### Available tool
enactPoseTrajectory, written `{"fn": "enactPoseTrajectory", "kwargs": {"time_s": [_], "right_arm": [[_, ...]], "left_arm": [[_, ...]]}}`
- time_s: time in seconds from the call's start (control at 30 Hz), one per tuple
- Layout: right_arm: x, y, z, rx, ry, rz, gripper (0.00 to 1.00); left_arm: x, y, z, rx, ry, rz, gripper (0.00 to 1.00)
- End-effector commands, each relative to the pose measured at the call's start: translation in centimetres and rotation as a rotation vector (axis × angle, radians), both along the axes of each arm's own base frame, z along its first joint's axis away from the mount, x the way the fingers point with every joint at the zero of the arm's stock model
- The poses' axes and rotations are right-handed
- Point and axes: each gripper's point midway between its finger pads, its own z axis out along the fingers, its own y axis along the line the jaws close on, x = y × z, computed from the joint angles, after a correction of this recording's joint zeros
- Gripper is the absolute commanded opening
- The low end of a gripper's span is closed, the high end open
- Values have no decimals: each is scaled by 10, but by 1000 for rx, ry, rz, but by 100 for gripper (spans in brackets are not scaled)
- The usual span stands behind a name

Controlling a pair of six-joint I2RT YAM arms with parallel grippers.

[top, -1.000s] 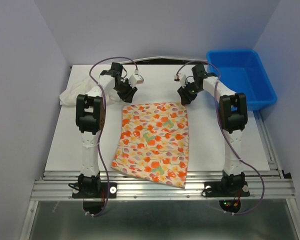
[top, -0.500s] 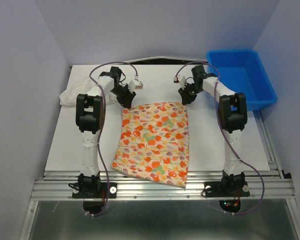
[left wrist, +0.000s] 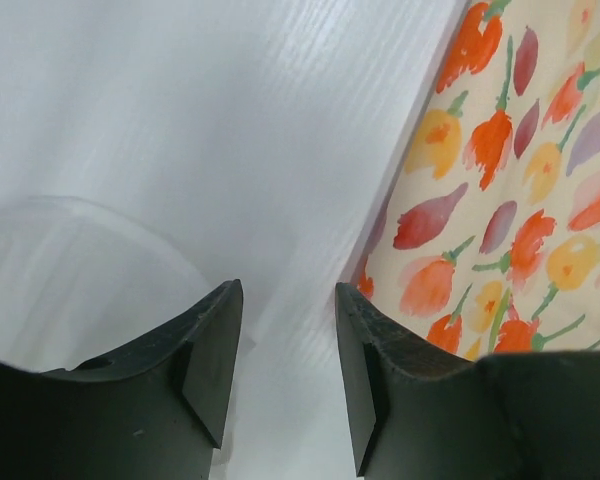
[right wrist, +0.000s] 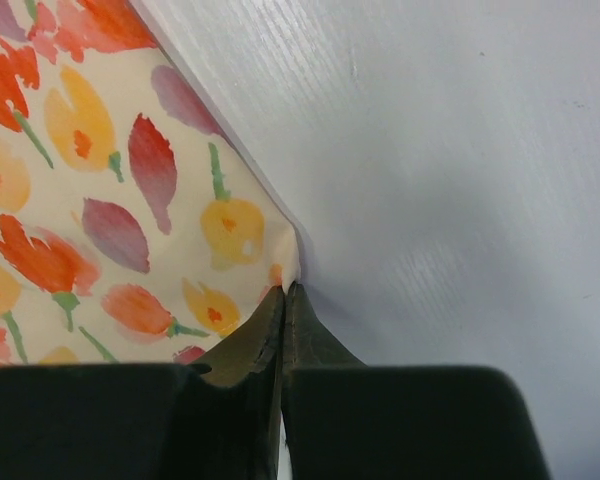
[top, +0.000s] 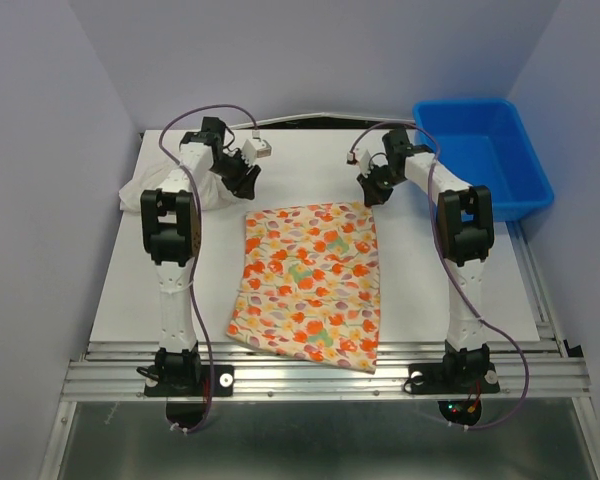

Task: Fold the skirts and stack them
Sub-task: Fold the skirt

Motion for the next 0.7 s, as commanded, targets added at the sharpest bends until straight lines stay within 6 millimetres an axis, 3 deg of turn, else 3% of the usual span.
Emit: {"fn": "enactPoseTrajectory", "kwargs": {"time_s": [0.0, 0.47, 0.57, 0.67], "right_arm": [[15, 2, 17, 8, -53, 6, 1], [22, 1, 26, 0, -91, 10, 1], [25, 1, 28, -3, -103, 9, 1], [28, 1, 29, -4, -112, 9, 1]], "left_arm": [[-10, -8, 44, -47, -34, -37, 54], [-47, -4, -17, -18, 160, -112, 55], [-52, -2, -30, -1, 182, -119, 47], [-54, -1, -39, 3, 196, -120, 31]]}}
